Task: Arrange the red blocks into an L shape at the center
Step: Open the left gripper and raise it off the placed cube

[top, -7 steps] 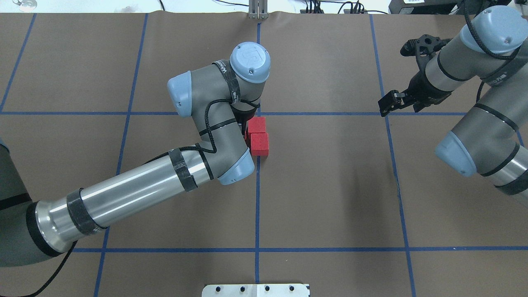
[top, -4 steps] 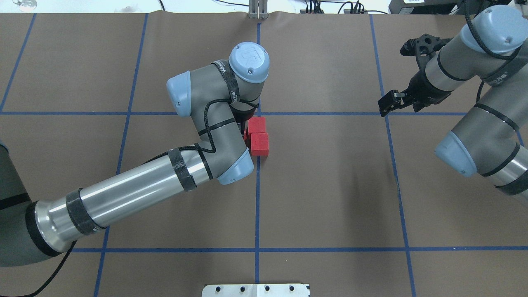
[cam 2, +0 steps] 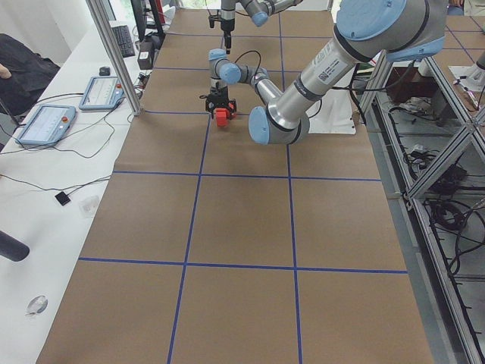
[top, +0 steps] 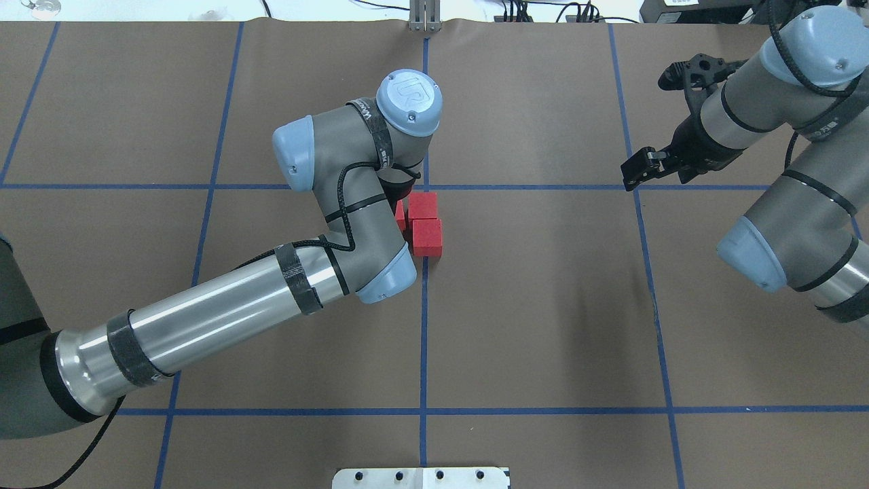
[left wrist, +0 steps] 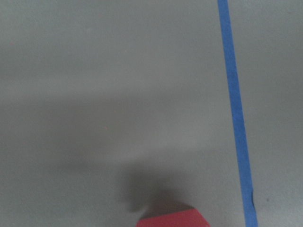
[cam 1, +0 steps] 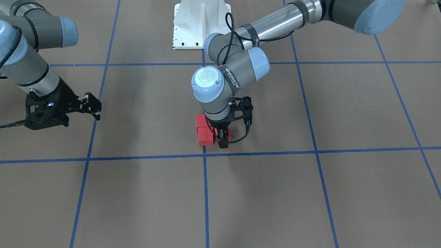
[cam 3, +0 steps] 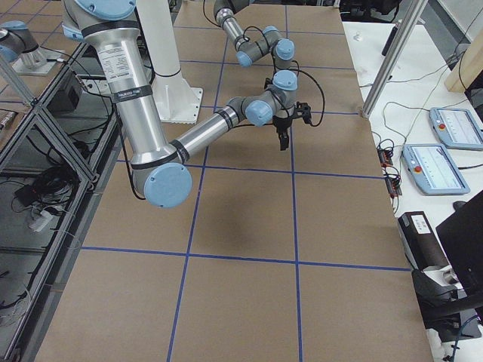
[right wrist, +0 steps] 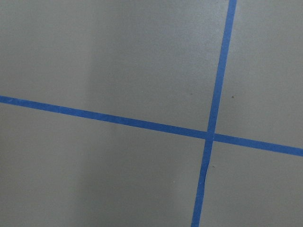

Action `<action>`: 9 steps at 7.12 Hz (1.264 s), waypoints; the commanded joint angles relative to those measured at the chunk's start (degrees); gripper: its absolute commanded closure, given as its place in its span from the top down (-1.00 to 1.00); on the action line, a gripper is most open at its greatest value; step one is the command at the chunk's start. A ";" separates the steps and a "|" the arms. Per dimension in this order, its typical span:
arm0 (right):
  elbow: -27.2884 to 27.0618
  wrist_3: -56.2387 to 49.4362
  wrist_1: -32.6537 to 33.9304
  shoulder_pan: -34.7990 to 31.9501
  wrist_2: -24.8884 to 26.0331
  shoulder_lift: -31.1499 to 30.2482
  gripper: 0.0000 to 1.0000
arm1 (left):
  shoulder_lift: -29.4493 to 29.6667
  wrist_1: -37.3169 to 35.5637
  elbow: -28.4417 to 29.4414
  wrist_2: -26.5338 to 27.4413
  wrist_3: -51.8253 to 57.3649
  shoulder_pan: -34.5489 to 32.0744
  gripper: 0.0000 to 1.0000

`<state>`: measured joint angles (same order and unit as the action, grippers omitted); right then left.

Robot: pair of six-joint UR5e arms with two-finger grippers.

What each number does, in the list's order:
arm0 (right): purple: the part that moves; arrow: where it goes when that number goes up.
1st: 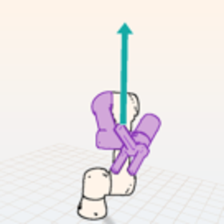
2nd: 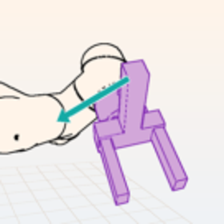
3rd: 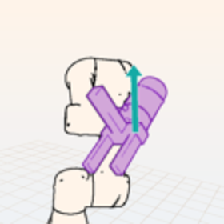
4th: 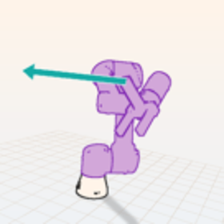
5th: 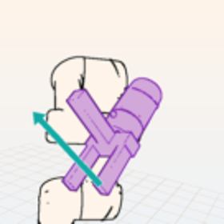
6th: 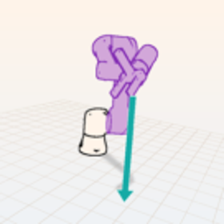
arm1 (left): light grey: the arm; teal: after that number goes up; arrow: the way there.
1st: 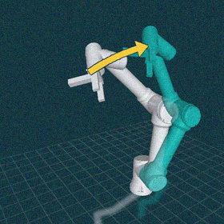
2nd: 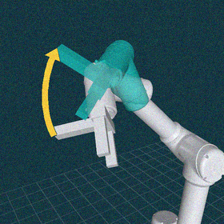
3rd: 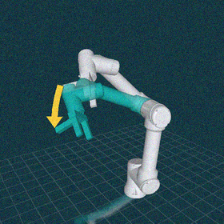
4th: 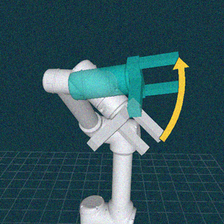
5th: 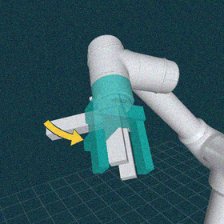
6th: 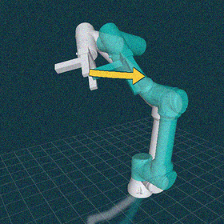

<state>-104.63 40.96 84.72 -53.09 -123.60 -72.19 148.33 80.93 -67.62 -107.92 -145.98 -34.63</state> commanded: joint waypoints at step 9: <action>-0.05 0.09 0.00 0.18 -0.68 0.12 0.98 | -3.39 -1.75 -4.36 0.08 0.61 -1.23 -1.00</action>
<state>-104.67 41.03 84.73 -52.93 -124.28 -72.07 145.05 77.88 -71.87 -107.73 -145.39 -35.94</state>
